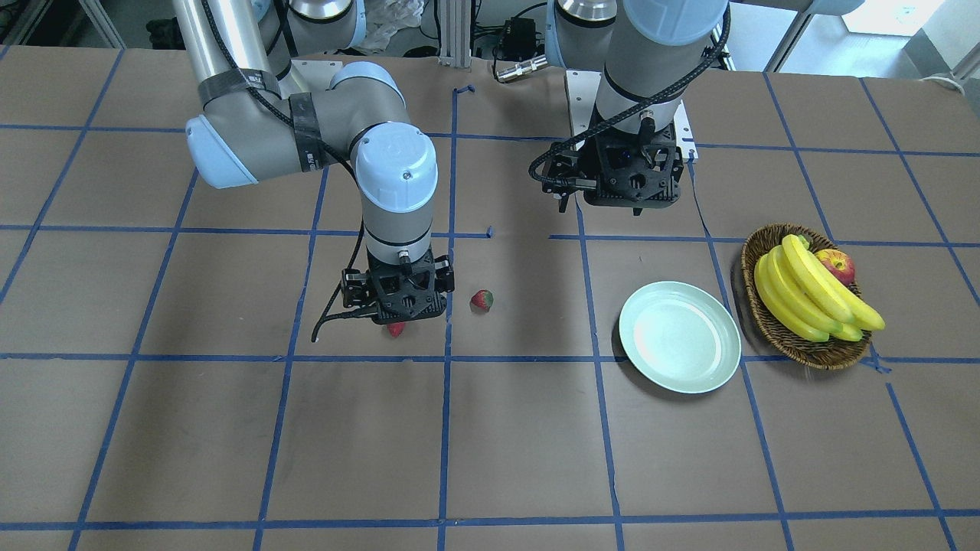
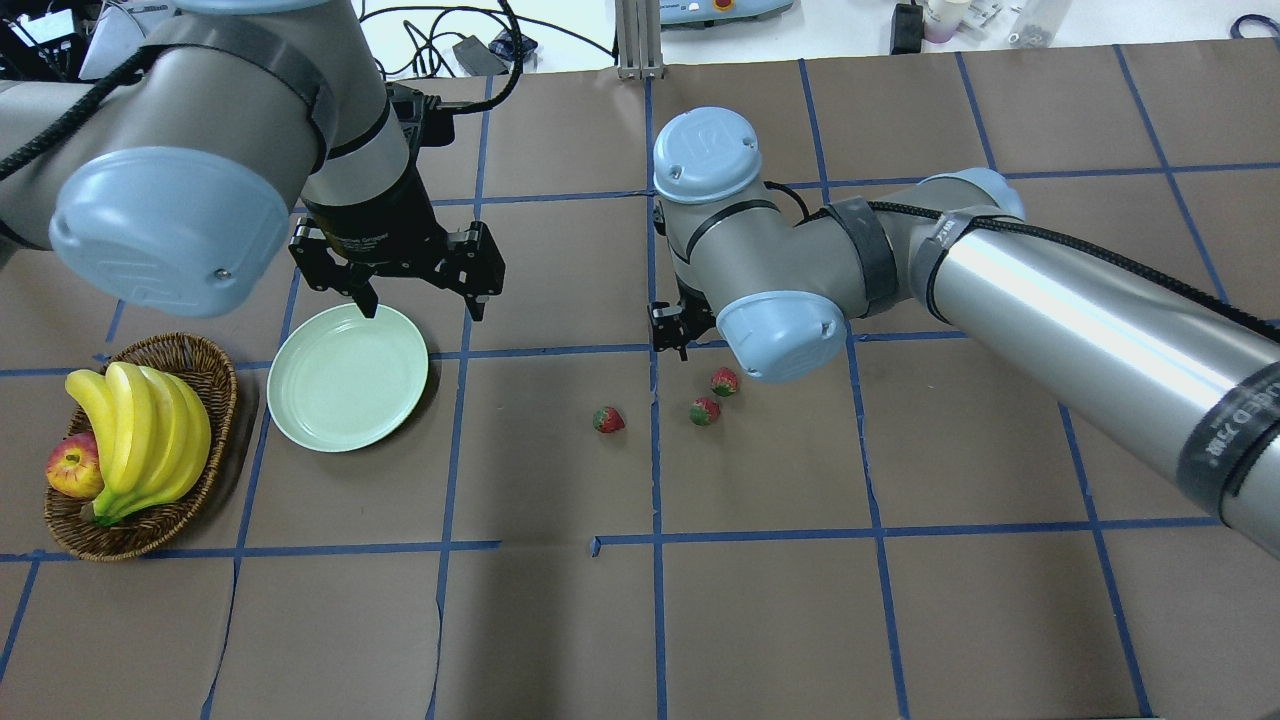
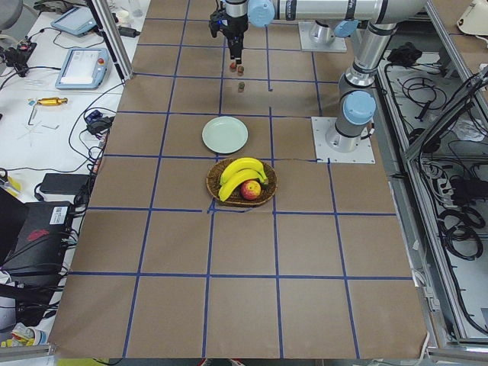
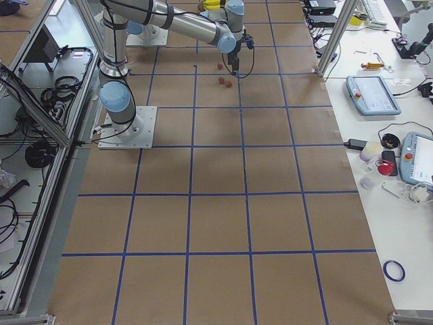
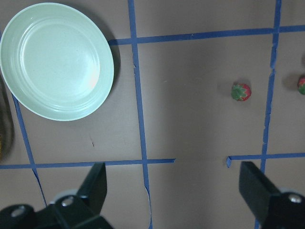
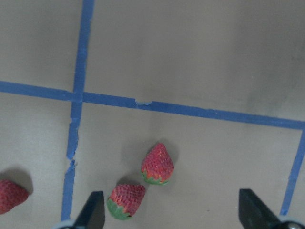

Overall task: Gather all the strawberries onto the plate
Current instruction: 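Move the right gripper back to the strawberry pair and grasp one, then carry the strawberry with the right gripper toward the first placed strawberry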

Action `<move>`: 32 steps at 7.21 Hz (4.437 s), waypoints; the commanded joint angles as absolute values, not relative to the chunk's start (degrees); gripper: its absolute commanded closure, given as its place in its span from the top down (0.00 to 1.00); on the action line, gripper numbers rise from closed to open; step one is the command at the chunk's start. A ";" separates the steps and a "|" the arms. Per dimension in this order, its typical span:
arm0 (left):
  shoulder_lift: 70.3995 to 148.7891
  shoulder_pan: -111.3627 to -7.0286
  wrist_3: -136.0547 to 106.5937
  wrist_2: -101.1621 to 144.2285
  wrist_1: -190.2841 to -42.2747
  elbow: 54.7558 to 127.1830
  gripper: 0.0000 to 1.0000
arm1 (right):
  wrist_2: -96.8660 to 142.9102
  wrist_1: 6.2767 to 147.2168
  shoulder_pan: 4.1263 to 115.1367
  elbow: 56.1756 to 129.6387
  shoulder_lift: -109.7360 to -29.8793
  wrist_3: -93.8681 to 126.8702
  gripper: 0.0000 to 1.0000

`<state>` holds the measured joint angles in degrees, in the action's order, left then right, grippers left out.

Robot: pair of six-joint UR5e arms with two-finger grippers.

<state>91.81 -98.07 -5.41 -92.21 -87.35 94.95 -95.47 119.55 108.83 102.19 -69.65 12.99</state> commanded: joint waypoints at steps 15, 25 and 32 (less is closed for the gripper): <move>91.85 -98.26 -5.71 -92.02 -87.54 96.42 1.00 | -88.24 130.08 108.54 108.45 -66.89 82.27 1.00; 90.88 -98.61 -5.45 -92.46 -87.54 95.98 1.00 | -88.85 127.72 108.72 106.01 -68.63 80.24 0.00; 90.00 -98.35 -5.36 -92.46 -88.68 95.54 1.00 | -82.54 126.29 117.16 94.66 -64.96 72.17 0.00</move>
<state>90.04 -98.42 -5.37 -92.46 -88.38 95.57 -83.70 125.77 116.65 95.82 -66.71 73.65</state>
